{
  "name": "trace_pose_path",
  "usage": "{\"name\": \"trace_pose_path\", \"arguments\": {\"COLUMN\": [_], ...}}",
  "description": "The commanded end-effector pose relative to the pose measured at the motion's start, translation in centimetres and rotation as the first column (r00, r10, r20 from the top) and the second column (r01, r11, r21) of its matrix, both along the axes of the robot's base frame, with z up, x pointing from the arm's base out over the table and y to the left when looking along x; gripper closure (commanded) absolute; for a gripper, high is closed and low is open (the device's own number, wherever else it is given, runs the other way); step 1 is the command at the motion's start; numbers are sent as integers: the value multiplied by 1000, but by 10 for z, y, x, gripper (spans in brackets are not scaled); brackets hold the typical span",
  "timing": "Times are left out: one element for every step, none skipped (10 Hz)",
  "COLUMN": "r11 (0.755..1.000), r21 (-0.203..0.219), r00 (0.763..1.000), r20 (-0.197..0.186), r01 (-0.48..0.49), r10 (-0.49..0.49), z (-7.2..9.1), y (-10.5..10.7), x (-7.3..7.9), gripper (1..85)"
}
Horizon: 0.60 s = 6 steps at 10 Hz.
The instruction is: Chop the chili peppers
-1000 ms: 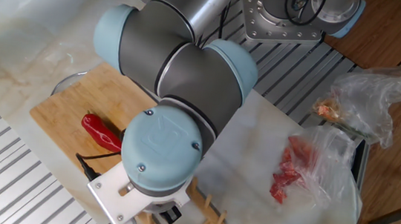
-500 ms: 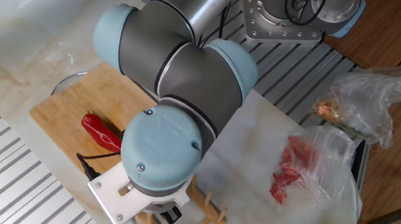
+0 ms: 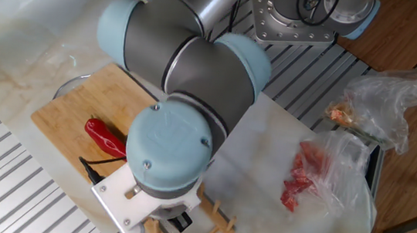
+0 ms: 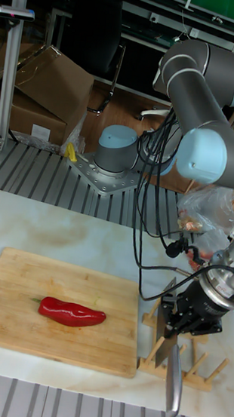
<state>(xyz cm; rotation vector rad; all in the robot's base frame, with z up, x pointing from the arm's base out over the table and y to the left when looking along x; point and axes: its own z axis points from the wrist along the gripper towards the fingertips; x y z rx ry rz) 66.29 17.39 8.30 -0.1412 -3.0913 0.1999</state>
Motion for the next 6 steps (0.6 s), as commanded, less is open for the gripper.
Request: {"name": "trace_pose_path", "arguments": {"r11": [998, 995, 994, 992, 991, 987], "r21": [21, -2, 6, 25, 30, 24], "r00": [998, 995, 994, 992, 991, 987], "r20": [4, 0, -4, -9, -9, -12], "r01": [-60, -96, -113, -123, -134, -161], "r10": [60, 96, 113, 123, 134, 161], "z": [44, 67, 82, 93, 101, 111], "y": [9, 7, 10, 14, 12, 3], "x": [-10, -17, -24, -32, -38, -43], "gripper": [843, 843, 843, 843, 843, 843]}}
